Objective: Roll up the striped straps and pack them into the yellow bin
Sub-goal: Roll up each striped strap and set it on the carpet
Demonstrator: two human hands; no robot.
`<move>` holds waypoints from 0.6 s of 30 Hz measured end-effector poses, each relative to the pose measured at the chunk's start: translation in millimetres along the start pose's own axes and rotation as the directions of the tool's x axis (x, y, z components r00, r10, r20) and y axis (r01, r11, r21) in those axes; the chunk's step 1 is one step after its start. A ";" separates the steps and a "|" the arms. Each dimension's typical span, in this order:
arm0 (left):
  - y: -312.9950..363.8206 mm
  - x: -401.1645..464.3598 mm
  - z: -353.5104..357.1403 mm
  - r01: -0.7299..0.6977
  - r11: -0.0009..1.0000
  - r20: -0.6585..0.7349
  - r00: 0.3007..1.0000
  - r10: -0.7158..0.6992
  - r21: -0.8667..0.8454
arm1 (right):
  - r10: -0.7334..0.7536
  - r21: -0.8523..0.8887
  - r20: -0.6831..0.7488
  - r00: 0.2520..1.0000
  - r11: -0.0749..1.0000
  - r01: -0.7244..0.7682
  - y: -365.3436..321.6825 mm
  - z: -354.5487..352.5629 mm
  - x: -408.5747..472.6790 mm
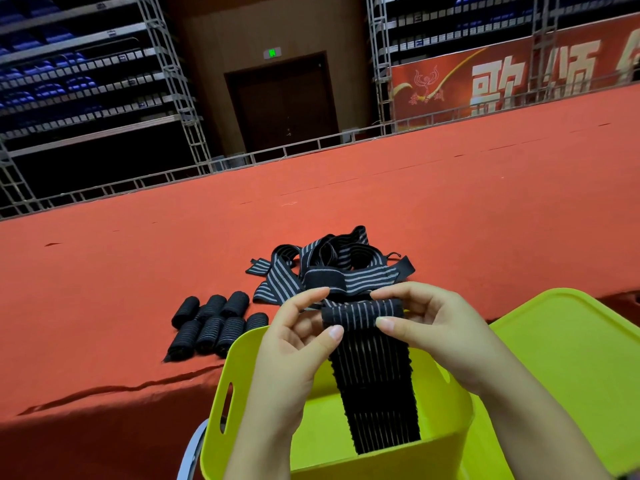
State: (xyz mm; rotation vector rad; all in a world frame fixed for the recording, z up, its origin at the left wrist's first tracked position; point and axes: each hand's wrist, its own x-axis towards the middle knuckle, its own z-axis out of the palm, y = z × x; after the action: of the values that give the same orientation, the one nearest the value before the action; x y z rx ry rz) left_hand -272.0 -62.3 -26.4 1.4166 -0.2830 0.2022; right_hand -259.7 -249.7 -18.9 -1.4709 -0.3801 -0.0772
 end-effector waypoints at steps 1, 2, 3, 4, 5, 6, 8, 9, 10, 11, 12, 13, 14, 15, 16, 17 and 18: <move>-0.7 0.0 -0.1 0.001 1.000 0.001 1.000 -0.001 0.007 | 0.000 -0.004 -0.002 1.000 1.000 0.000 0.8 0.3 0.2; -0.8 -0.3 0.0 0.008 1.000 0.000 1.000 -0.008 0.013 | 0.002 0.000 -0.003 1.000 1.000 -0.002 0.8 0.5 0.0; -1.2 -0.5 -0.9 0.016 1.000 0.001 1.000 -0.016 0.020 | 0.002 0.009 -0.006 1.000 1.000 -0.002 1.5 0.7 0.2; -0.8 -0.8 -1.5 0.028 0.999 0.002 1.000 -0.029 0.025 | 0.000 0.019 -0.006 1.000 1.000 0.000 1.9 0.8 0.2; -0.3 -0.7 -2.4 0.042 0.999 0.009 0.999 -0.042 0.033 | -0.006 0.029 -0.005 1.000 1.000 0.006 1.9 1.1 0.2; 1.0 -0.7 -2.9 0.061 0.997 0.022 0.998 -0.062 0.042 | -0.015 0.037 -0.004 1.000 0.999 0.015 1.5 1.4 0.3; 2.2 -0.6 -3.9 0.108 0.993 0.060 0.992 -0.111 0.047 | -0.038 0.042 -0.009 0.999 0.998 0.038 1.1 1.4 0.8; 2.6 -0.5 -3.7 0.133 0.990 0.075 0.988 -0.136 0.041 | -0.051 0.043 -0.012 0.999 0.998 0.051 0.6 1.6 1.1; 3.1 -0.7 -3.5 0.156 0.987 0.084 0.984 -0.158 0.036 | -0.063 0.044 -0.015 0.998 0.997 0.064 0.2 1.6 1.0; 3.2 -0.9 -2.7 0.172 0.984 0.092 0.980 -0.174 0.037 | -0.075 0.041 -0.017 0.997 0.996 0.076 0.0 1.7 1.3; 3.6 -1.3 -1.8 0.182 0.983 0.096 0.978 -0.185 0.038 | -0.087 0.031 -0.019 0.996 0.996 0.087 0.1 1.4 1.2; 4.2 -1.6 -0.3 0.186 0.982 0.098 0.977 -0.190 0.041 | -0.099 0.016 -0.018 0.995 0.995 0.099 -0.1 1.4 1.2; 5.4 -1.8 1.4 0.188 0.981 0.094 0.977 -0.191 0.043 | -0.109 0.001 -0.013 0.994 0.994 0.110 -0.8 1.4 0.9; 5.7 -1.8 2.3 0.184 0.982 0.086 0.978 -0.188 0.048 | -0.120 -0.014 -0.008 0.993 0.993 0.120 -1.2 1.4 0.7; 6.4 -1.7 3.2 0.179 0.982 0.075 0.980 -0.183 0.055 | -0.132 -0.027 -0.007 0.991 0.991 0.132 -1.2 1.3 0.7; 6.5 -1.3 3.8 0.171 0.983 0.065 0.982 -0.175 0.062 | -0.145 -0.037 -0.009 0.989 0.989 0.145 -1.6 1.5 0.8; 6.9 -0.9 4.4 0.163 0.984 0.057 0.984 -0.167 0.066 | -0.156 -0.046 -0.013 0.988 0.987 0.156 -2.0 1.7 1.1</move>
State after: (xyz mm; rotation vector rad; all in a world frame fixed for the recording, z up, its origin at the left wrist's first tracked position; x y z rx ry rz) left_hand -275.2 -65.7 -19.6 1.5012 -0.2108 0.0304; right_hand -259.6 -248.0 -16.6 -1.4816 -0.4822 -0.2245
